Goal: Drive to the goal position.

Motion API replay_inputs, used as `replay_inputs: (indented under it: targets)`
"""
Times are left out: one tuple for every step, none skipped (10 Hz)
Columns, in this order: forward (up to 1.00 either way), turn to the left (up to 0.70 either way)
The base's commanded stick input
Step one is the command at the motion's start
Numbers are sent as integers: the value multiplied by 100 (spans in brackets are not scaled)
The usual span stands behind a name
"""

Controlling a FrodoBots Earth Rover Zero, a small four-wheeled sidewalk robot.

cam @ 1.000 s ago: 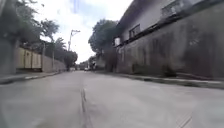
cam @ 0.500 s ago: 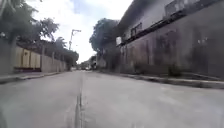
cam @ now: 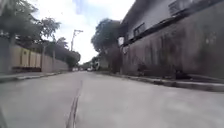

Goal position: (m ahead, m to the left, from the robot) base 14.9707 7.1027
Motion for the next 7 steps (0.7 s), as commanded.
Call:
replay_inputs:
  targets:
    - [70,0]
    - [70,0]
    - [70,0]
    - [70,0]
    - [70,0]
    - [70,0]
    - [70,0]
